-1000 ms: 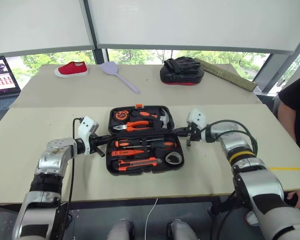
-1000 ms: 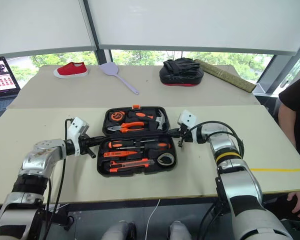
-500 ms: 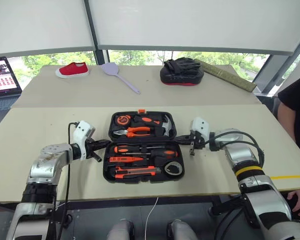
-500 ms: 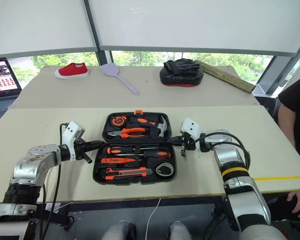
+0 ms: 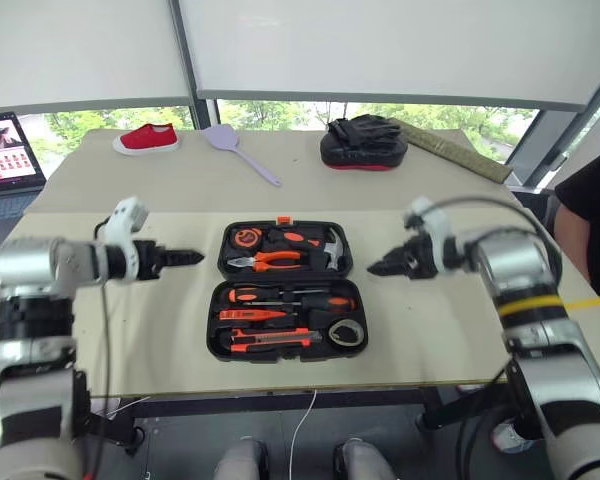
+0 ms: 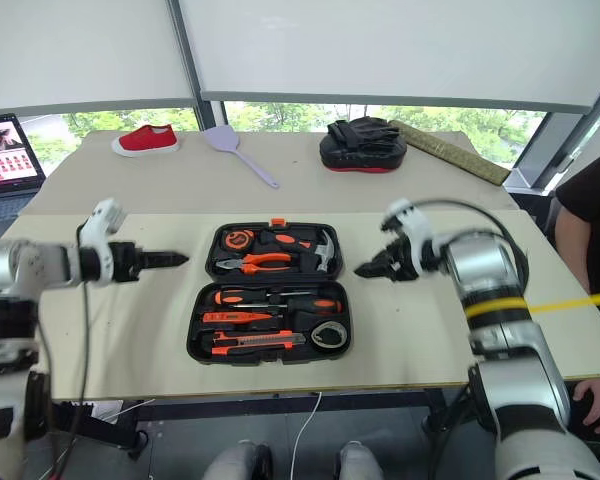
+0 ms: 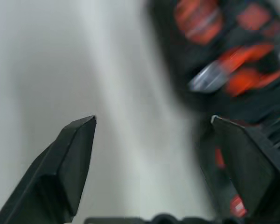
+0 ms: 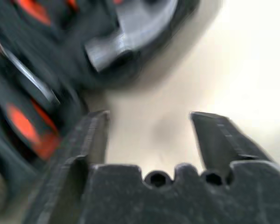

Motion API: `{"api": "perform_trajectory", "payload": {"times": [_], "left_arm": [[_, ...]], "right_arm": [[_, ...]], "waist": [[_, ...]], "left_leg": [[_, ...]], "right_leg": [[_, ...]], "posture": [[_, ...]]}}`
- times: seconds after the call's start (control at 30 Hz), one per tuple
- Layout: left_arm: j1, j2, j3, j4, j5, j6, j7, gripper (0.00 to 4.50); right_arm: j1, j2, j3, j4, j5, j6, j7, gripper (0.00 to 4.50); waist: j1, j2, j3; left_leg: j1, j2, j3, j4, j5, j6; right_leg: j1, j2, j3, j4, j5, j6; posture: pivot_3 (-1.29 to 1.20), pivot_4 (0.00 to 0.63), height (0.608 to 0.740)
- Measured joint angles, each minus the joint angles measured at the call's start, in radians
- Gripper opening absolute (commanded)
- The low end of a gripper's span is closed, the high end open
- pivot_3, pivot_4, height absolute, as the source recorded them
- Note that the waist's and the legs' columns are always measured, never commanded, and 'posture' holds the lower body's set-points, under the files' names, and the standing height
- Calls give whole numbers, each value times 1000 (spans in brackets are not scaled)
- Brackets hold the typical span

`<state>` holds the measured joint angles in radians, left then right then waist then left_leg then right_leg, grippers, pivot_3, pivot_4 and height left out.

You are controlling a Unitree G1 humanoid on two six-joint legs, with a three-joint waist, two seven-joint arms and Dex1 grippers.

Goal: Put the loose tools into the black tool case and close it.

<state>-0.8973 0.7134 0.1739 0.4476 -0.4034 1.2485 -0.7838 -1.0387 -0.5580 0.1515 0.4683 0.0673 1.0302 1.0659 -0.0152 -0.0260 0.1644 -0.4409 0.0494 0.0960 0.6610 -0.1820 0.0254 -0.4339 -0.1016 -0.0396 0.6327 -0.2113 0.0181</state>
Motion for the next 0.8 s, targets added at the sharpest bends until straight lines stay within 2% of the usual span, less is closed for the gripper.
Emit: {"api": "perform_trajectory", "payload": {"times": [0.17,0.33,0.63,0.73,0.77,0.8], "left_arm": [[-57,-55,-40,131,24,-8,38,4175],[-98,-64,-69,188,39,-31,38,4175],[-109,-74,-66,225,47,-44,40,4175],[-109,-73,-66,226,47,-42,40,3459],[-109,-73,-66,226,47,-40,39,3008],[-109,-73,-66,226,47,-39,38,2786]], "right_arm": [[-78,78,-1,169,10,110,-91,3819],[-147,126,-9,322,4,88,-170,3819],[-212,202,-48,452,24,36,-242,3819],[-223,205,-48,494,20,14,-263,3887],[-230,205,-47,511,14,5,-272,3481],[-233,205,-47,517,12,2,-277,3386]], "waist": [[-4,0,0],[-3,0,0],[-3,0,0],[-2,0,0],[-3,0,0],[-4,0,0]], "left_leg": [[-5,0,1,-1,0,0],[-9,0,1,-1,0,0],[-8,0,1,-1,0,0],[-8,-1,1,-1,0,0],[-8,-1,1,-1,0,0],[-8,-1,1,-1,0,0]], "right_leg": [[-5,1,1,0,0,-1],[-7,0,1,-1,1,0],[-7,0,0,0,1,0],[-6,0,0,0,1,0],[-7,0,0,0,1,0],[-7,0,0,0,1,0]], "posture": [[0,150,740],[0,150,740],[0,150,740],[0,150,740],[0,150,740],[0,150,740]]}}
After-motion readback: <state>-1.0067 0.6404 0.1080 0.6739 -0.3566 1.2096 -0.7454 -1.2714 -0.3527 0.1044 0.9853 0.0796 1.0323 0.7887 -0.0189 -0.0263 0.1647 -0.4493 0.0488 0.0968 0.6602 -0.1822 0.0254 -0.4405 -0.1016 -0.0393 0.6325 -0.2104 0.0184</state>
